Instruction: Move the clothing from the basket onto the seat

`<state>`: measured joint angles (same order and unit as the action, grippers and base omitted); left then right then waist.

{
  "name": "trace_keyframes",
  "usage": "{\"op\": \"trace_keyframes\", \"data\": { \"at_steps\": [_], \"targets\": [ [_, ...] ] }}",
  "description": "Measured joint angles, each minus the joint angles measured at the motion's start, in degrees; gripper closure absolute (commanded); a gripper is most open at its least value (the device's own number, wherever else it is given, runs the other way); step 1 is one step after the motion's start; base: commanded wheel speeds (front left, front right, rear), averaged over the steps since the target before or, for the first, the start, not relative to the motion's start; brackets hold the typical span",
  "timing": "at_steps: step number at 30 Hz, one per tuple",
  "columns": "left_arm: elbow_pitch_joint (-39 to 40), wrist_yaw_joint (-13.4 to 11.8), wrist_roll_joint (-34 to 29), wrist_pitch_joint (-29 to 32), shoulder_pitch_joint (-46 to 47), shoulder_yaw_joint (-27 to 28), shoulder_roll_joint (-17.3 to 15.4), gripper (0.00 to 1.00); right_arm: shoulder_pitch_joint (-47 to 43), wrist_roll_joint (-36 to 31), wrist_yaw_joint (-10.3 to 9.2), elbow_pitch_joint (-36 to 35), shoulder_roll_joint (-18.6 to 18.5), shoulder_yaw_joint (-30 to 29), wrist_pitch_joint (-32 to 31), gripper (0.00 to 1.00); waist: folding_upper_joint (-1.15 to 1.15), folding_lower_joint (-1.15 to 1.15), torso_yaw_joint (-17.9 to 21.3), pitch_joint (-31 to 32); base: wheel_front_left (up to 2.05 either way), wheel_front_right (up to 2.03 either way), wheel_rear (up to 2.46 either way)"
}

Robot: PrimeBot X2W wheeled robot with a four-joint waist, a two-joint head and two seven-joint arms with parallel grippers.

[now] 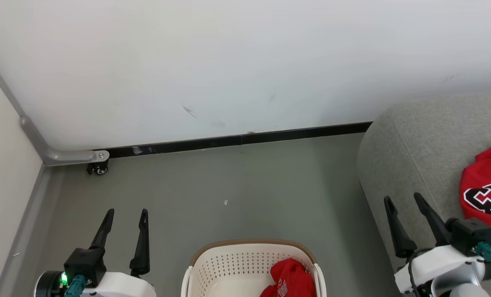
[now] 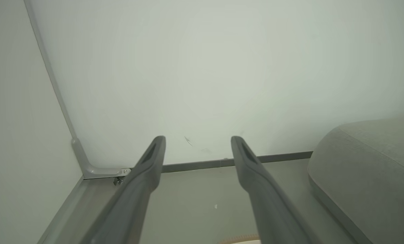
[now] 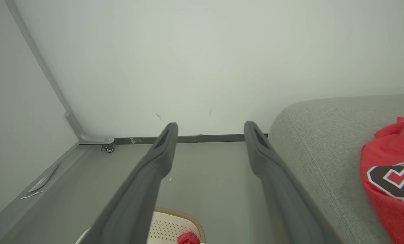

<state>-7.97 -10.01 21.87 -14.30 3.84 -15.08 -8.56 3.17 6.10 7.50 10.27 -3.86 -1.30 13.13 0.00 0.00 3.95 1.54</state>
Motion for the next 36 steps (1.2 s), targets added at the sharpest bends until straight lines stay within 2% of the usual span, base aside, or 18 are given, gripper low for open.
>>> {"op": "trace_keyframes", "data": {
  "at_steps": [16, 36],
  "targets": [
    [-0.33, -0.46, 0.00, 0.00, -3.13, 2.47, 0.93, 0.00, -4.60, -2.07, 0.00, -2.90, 0.73, -1.14, -0.30, 0.00, 0.00, 0.00, -0.99, 3.15, 0.00, 0.00, 0.00],
    [0.64, -0.35, -0.81, 0.00, -4.01, 3.03, 1.08, 0.00, -6.97, -2.16, 0.00, -7.81, 1.44, -0.75, -1.63, 0.00, 0.00, 0.00, -0.65, 1.15, 0.00, 0.00, 0.00]
  ]
}}
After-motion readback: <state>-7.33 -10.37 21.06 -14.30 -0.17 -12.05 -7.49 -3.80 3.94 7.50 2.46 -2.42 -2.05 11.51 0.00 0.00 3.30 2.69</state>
